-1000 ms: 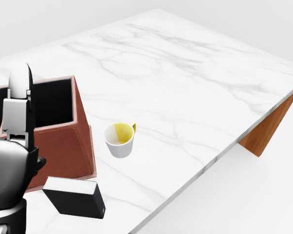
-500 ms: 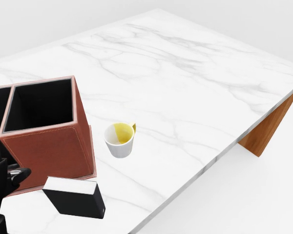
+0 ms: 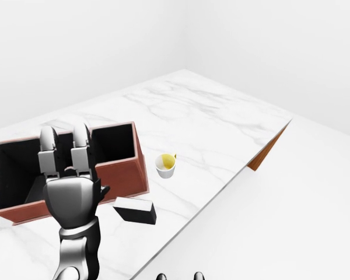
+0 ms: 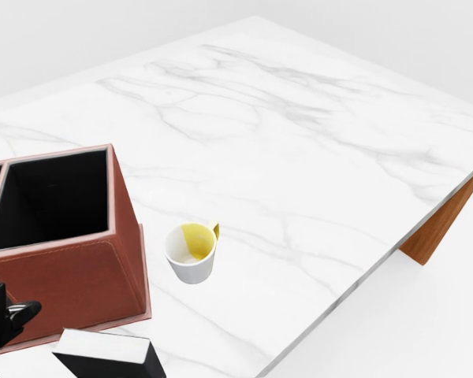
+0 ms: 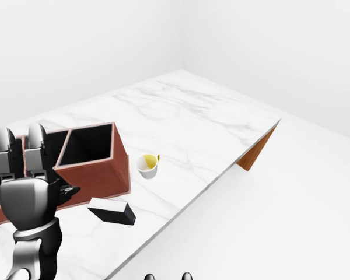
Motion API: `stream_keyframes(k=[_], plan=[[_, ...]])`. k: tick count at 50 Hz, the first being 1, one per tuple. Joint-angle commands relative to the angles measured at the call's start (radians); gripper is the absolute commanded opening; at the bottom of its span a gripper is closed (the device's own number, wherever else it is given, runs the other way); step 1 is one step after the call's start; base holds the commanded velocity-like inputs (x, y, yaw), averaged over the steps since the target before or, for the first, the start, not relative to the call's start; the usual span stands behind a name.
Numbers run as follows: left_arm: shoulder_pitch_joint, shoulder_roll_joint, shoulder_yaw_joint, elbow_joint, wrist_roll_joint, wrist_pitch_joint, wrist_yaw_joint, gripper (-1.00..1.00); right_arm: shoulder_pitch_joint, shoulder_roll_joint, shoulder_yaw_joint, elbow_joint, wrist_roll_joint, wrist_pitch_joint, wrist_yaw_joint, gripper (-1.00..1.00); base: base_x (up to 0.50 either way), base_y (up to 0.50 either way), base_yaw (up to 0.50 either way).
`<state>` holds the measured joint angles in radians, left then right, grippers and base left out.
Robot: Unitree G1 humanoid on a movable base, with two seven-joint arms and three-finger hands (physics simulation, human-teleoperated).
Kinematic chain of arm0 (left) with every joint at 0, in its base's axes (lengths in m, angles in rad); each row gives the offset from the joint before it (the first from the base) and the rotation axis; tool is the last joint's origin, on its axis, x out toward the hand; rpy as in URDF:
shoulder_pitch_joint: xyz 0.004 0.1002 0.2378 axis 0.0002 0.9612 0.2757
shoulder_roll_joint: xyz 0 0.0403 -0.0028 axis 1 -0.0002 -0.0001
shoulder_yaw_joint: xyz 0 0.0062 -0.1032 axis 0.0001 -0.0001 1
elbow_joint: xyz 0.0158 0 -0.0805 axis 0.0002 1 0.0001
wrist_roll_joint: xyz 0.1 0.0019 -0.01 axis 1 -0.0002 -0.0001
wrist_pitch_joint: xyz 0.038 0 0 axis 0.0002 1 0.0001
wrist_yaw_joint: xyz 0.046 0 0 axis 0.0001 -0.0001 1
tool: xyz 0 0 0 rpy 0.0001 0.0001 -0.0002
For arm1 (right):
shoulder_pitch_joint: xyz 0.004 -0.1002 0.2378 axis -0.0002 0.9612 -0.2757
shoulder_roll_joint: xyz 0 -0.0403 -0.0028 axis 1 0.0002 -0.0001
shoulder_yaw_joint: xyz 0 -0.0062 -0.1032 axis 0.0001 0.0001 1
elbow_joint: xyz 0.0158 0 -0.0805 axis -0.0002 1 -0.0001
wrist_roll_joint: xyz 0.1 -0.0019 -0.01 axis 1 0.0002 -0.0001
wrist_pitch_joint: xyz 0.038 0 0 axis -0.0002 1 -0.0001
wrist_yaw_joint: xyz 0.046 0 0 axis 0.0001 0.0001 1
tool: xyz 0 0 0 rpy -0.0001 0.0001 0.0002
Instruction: Pick up the book and place it in the right compartment of the caddy.
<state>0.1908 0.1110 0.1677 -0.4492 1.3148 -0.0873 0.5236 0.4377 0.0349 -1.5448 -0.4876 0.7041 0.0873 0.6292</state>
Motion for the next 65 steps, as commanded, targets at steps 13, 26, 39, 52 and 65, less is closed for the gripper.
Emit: stream_keyframes(k=[13,26,39,52,65], plan=[[0.115,0.015,-0.006,0.11,0.075,0.0,0.0,1.0,0.001,0.01,0.009,0.004,-0.019,0.0,0.016,1.0,0.0,0.0,0.0],[0.131,0.039,0.002,0.172,0.083,0.0,0.0,1.0,0.006,0.008,-0.002,-0.005,0.001,0.0,0.019,1.0,0.0,0.0,0.0],[0.139,0.042,0.021,0.219,0.095,0.0,0.0,1.0,0.002,0.006,0.001,0.008,-0.002,0.0,0.023,1.0,0.0,0.0,0.0],[0.166,0.051,0.001,0.237,0.127,0.0,0.0,1.0,0.004,0.011,0.008,0.004,-0.009,0.0,0.024,1.0,0.0,0.0,0.0],[0.175,0.075,-0.046,0.274,0.207,0.0,0.0,1.0,0.007,0.012,0.005,0.001,-0.009,0.0,0.025,1.0,0.0,0.0,0.0]])
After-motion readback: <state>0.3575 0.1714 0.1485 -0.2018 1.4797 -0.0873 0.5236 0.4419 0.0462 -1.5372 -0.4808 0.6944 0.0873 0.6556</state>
